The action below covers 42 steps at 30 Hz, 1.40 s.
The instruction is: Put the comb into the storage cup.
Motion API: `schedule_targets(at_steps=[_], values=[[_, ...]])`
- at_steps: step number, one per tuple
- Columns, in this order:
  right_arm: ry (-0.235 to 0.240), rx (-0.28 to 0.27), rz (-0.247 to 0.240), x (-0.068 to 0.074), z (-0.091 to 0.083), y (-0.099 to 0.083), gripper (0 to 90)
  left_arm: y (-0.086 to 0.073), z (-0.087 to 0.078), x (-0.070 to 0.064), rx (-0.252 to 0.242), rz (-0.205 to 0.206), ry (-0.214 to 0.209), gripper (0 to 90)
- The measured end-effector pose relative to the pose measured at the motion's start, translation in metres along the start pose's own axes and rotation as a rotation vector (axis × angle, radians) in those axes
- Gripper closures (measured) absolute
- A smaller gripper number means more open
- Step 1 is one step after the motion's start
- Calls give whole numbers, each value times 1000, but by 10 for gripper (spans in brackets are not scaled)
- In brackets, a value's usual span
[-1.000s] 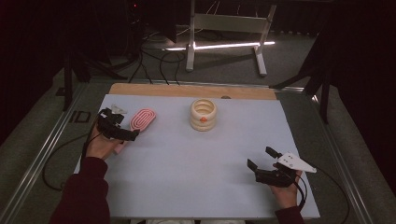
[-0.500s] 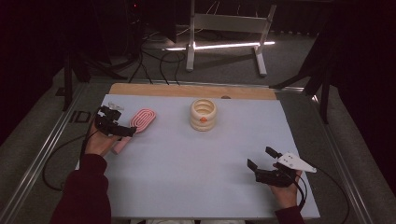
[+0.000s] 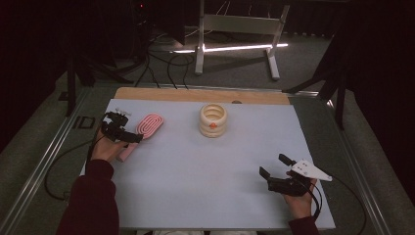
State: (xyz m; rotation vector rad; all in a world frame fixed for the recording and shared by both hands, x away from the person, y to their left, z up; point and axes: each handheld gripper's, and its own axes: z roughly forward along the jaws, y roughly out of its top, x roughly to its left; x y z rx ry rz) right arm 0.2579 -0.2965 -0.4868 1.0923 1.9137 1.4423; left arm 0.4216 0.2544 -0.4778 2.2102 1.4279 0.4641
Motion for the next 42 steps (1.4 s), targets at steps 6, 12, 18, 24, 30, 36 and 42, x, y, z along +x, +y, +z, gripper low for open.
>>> schedule_targets(at_steps=[6, 12, 18, 24, 30, 36, 42], values=[[0, 2, 0, 0, 0, 0, 77, -1, 8, -1, 42, 7, -4, 12], [-1, 3, 1, 0, 0, 0, 77, -1, 15, -2, 82, -8, -41, 24], [-2, 4, 0, 0, 0, 0, 77, -1, 21, -5, 114, -11, -53, 37], [-2, 5, -1, 0, 0, 0, 77, 1, 26, -7, 142, -24, -62, 43], [-3, 6, 0, 0, 0, 0, 77, 3, 28, -7, 159, -31, -63, 70], [-3, 5, 2, -1, -1, 0, 77, 4, 29, -7, 183, -26, -54, 171], [-3, 6, 3, -1, 0, 0, 77, 4, 29, -9, 207, 10, -56, 339]])
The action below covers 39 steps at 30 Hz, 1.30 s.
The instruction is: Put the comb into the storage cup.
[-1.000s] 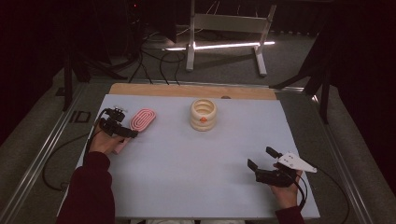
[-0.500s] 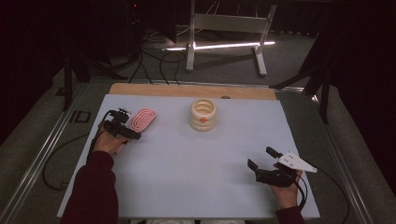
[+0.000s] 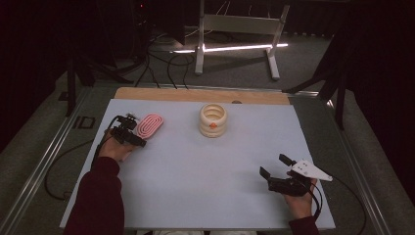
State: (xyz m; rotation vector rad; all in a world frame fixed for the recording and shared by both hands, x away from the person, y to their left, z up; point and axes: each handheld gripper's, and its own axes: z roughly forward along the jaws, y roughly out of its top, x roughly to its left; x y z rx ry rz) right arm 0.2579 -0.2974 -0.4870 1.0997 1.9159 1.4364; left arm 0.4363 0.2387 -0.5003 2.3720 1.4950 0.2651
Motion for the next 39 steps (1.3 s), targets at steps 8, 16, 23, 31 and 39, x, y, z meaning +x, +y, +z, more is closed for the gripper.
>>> schedule_targets(at_steps=[8, 16, 23, 31, 39], values=[[-4, 10, -3, 0, 1, -1, 77, 7, -2, -6, 48, 49, -5, 531], [-8, 16, 2, -1, 1, -1, 77, 9, -3, -6, 66, 13, -8, 661], [-10, 20, -2, -1, 1, -1, 77, 9, -3, -9, 67, 19, 3, 691], [-10, 21, 0, -1, 1, -1, 77, 6, -9, -12, 27, 13, 31, 701], [-9, 20, 1, 0, 1, -1, 77, 1, -28, -13, -61, 7, 6, 701]])
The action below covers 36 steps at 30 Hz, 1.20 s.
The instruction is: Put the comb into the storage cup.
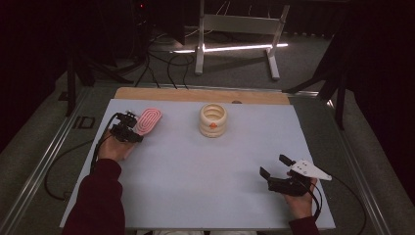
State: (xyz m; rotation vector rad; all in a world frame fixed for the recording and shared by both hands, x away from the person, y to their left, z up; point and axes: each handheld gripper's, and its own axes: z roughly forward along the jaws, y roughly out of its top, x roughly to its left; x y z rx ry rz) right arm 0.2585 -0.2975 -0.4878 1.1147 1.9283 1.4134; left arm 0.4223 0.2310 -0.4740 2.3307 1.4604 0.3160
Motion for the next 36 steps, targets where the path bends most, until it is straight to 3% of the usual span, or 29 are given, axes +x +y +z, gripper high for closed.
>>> schedule_targets(at_steps=[21, 36], values=[[8, 1, -1, 2, 1, 0, 77, -31, -35, -11, -191, -14, -36, 701], [14, 6, -2, 2, 2, -1, 77, -60, -43, -32, -301, -26, -28, 701]])
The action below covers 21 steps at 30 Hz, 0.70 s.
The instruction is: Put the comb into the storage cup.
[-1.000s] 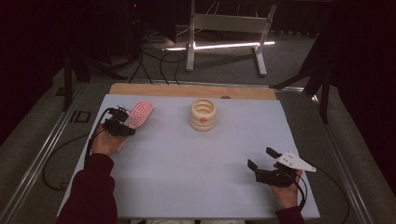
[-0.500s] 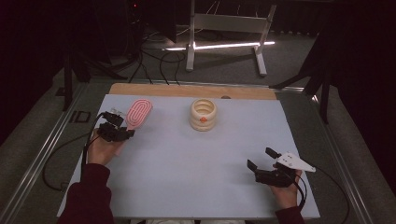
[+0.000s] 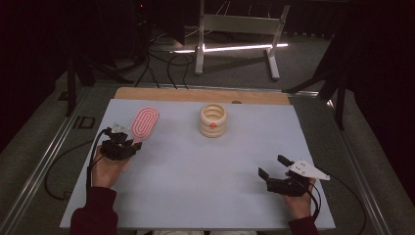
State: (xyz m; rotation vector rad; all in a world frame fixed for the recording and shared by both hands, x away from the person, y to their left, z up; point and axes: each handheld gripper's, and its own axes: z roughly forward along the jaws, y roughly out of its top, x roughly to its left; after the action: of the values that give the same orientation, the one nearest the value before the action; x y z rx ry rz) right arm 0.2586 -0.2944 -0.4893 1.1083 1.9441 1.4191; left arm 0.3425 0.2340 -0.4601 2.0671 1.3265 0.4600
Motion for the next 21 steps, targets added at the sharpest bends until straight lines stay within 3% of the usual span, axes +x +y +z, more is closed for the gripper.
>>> schedule_targets(at_steps=[5, 11, 21], values=[[6, 2, 2, 1, 1, 0, 77, -7, -5, -8, -47, 17, 7, 701], [14, 8, 0, 1, 1, 0, 77, -15, -8, -17, -109, 68, -5, 701], [15, 12, -1, 2, 2, 0, 77, -23, -9, -25, -133, 95, -7, 701]])
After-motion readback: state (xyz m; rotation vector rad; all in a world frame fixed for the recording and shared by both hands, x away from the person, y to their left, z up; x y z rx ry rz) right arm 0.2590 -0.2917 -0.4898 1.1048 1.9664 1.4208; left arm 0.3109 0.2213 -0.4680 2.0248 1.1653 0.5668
